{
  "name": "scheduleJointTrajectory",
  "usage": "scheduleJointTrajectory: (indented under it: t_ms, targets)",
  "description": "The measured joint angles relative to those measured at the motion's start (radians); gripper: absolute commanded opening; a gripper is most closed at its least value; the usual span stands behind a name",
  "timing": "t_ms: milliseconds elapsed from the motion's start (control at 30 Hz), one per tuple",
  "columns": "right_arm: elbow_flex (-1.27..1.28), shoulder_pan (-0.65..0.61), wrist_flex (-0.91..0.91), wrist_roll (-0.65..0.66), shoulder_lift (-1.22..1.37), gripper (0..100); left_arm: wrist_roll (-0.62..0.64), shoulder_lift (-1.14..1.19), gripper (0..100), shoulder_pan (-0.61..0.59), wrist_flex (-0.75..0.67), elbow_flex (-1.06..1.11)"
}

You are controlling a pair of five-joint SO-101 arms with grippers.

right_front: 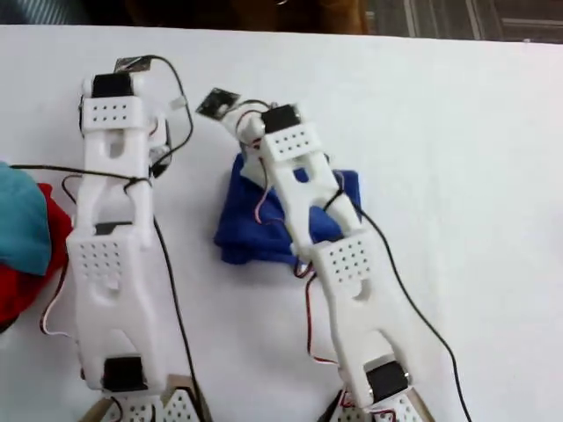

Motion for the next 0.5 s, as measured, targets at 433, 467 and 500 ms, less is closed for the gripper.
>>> scheduleJointTrajectory:
  t_ms: [433, 467, 500]
  targets:
    - [-0.364, 0.055, 0.178, 0.000, 0.071, 1.8, -0.002, 0.000, 5, 0.005, 0.002, 0.012]
    - [-0.381, 0.071, 0.195, 0.000, 0.068, 1.8, -0.002, 0.000, 5, 0.005, 0.002, 0.012]
    - [-0.388, 0.089, 0.198, 0.000, 0.060, 1.8, -0.002, 0.000, 5, 0.006, 0.002, 0.012]
